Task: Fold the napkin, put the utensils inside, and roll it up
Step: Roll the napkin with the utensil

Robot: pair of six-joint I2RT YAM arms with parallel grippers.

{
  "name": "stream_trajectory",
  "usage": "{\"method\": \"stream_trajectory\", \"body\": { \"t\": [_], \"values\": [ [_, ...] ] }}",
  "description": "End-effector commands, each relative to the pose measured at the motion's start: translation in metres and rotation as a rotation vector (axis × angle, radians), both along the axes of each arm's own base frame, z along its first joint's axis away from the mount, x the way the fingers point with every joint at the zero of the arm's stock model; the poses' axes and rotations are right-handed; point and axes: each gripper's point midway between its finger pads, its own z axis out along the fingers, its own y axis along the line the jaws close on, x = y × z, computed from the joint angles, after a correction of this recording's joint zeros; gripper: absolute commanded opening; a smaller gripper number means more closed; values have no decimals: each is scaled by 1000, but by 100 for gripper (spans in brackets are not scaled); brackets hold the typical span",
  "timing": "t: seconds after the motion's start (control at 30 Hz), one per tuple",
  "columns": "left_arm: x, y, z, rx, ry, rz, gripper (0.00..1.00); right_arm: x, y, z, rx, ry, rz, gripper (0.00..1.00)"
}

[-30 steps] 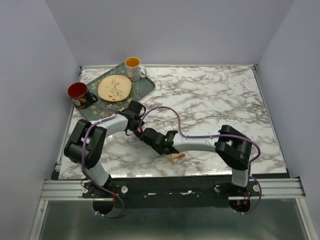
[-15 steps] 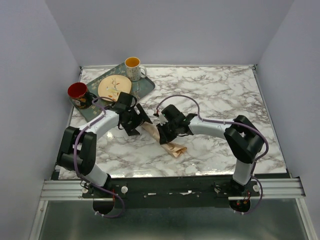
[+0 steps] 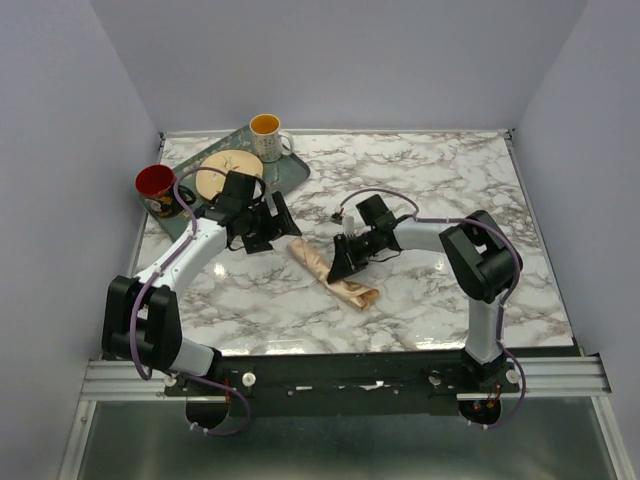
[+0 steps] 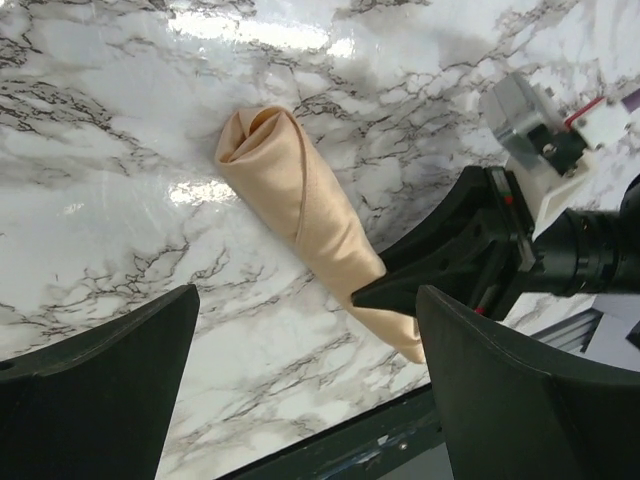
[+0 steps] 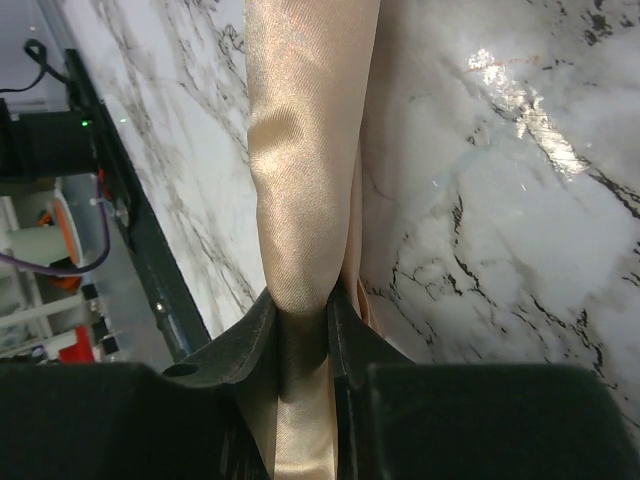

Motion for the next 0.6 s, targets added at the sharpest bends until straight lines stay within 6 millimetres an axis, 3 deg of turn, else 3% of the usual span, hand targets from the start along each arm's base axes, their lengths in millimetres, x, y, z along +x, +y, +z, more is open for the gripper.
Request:
{"method": "stream_trajectory", "body": {
  "t": [0.0, 0.27, 0.57],
  "values": [
    [-19, -3, -7, -22, 14, -104, 98, -2, -10, -13, 46, 112, 9, 3],
    [-38, -28, -24, -143, 72, -178, 95, -2, -11, -21, 100, 160, 52, 13],
    [-52, -58, -42, -182, 123, -235, 91, 10, -21, -25, 15, 98, 25, 37]
  ]
}}
